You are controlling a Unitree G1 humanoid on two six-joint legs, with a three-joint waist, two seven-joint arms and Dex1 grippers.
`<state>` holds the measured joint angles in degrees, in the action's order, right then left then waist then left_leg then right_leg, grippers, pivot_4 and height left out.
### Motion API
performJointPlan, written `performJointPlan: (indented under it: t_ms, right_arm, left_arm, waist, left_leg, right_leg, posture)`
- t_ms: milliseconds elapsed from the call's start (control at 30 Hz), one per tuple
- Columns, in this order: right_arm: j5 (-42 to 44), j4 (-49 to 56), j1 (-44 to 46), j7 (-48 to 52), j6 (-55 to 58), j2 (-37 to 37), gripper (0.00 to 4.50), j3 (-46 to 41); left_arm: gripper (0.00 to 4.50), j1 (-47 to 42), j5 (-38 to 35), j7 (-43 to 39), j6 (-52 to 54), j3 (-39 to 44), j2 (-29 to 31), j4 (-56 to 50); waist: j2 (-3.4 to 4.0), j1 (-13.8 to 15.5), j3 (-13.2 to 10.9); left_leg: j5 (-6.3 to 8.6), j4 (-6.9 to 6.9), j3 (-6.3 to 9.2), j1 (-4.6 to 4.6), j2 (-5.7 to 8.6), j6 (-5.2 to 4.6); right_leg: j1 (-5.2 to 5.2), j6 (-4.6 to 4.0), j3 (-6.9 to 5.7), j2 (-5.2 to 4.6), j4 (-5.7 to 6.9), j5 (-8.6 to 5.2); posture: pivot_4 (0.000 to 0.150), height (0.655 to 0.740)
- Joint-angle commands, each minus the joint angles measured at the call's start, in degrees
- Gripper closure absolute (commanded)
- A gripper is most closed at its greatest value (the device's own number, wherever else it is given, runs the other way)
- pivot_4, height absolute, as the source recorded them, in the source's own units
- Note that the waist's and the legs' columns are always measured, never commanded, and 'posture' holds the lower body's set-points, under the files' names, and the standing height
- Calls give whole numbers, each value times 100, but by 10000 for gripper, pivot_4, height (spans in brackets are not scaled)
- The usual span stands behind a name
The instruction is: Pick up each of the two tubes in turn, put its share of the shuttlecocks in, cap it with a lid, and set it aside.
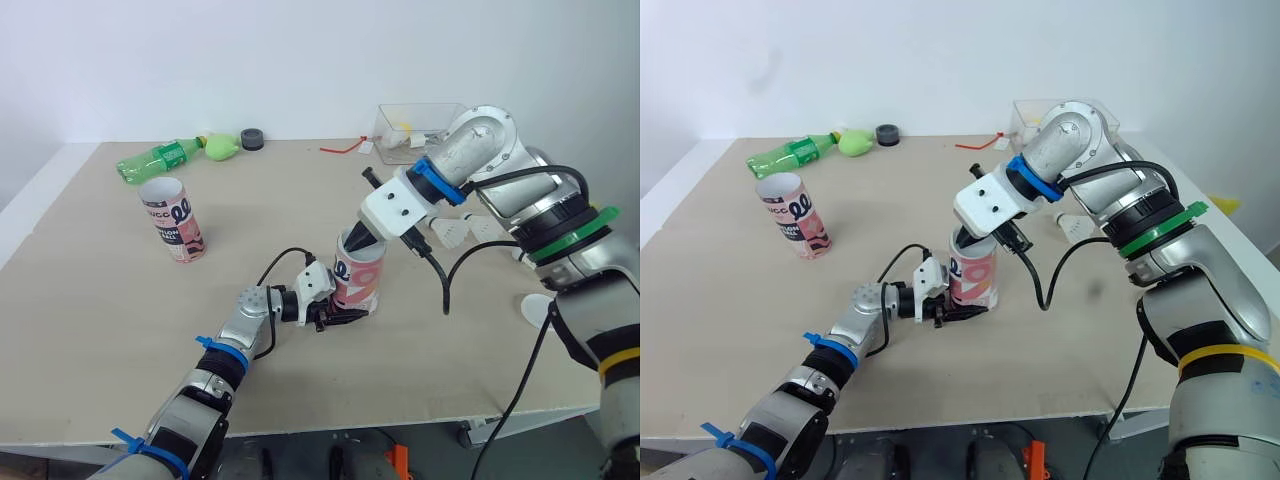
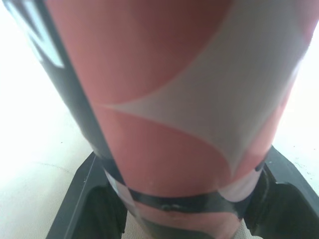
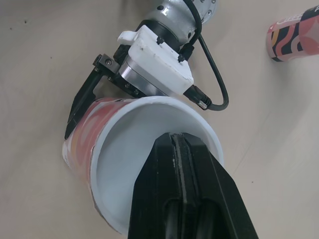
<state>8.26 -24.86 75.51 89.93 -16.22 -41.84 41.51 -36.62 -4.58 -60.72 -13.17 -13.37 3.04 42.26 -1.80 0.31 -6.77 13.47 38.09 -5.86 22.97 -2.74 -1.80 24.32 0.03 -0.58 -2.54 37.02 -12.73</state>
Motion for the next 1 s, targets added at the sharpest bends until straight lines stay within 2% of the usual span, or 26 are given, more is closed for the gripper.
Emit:
performJointPlan:
  t_ms: [33, 500, 600, 833, 1000]
  right_arm:
    - [-547, -228, -440, 257, -64, 204, 44428, 1105]
    - [-267, -350, -452, 257, 211, 218, 44428, 1153]
    - [72, -208, -493, 257, 535, 176, 44428, 1073]
    - [1752, 517, -564, 257, 2452, -164, 44428, 367]
    - [2218, 427, -671, 257, 3217, -434, 44428, -384]
  left_arm:
    - [22125, -16, 131, -84, -17, -211, -85, -79]
    - [22125, 10, 139, -100, -11, -201, -52, -73]
    - [22125, -3, 195, -96, -142, -233, -30, -82]
    - [22125, -87, 278, -90, -405, -214, 37, -12]
    - [22125, -127, 292, -118, -508, -224, 79, 56]
  waist:
    - [0, 0, 9]
    - [-12, 1, 34]
    - [-14, 1, 34]
    - [0, 14, 10]
    - [29, 19, -31]
  left_leg:
    - [0, -3, 0, -2, 0, 0]
    - [4, -43, -5, -22, 3, 7]
    - [4, -45, -4, -23, 2, 7]
    - [3, -56, -1, -15, -4, 6]
    - [2, -55, -2, 35, 0, 4]
  right_leg:
    - [0, -1, -1, 0, 0, -2]
    - [-6, -4, -33, -32, -3, -20]
    - [-6, -5, -45, -38, -3, -21]
    - [-4, -48, -155, -105, -5, -18]
    - [7, -54, -166, -111, -5, -18]
  posture:
    - [1500, 7400]
    - [1500, 7400]
    - [1500, 7400]
    - [1500, 7400]
    - [1500, 7400]
